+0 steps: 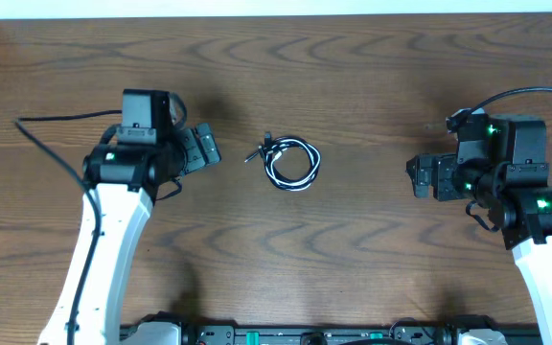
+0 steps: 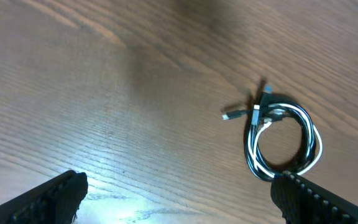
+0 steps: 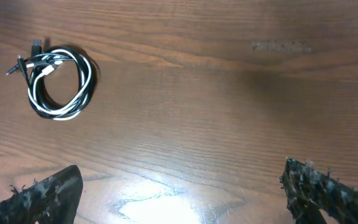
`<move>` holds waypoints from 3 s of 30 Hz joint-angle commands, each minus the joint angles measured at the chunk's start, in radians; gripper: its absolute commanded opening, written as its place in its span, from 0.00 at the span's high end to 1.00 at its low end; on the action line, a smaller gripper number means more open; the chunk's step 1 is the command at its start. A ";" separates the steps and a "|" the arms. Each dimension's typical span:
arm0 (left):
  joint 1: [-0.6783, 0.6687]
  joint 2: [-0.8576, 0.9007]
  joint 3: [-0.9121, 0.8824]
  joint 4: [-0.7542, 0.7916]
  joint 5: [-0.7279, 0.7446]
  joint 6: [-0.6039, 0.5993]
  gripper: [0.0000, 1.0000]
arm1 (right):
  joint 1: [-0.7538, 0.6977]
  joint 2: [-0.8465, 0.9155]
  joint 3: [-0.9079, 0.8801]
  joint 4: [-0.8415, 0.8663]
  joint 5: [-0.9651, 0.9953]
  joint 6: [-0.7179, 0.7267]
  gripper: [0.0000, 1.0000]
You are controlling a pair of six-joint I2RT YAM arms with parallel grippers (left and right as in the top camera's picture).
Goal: Untangle cables
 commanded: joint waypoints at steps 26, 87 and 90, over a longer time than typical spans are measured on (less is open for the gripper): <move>-0.321 0.523 0.006 0.293 0.082 -0.066 0.25 | -0.013 0.005 0.022 -0.001 -0.007 0.013 0.01; -0.501 0.352 0.006 0.190 0.281 0.047 0.93 | 0.247 0.624 -0.009 0.075 -0.306 0.026 0.22; -0.501 0.352 0.006 0.190 0.281 -0.039 0.92 | 0.271 0.649 -0.009 0.099 -0.306 0.039 0.25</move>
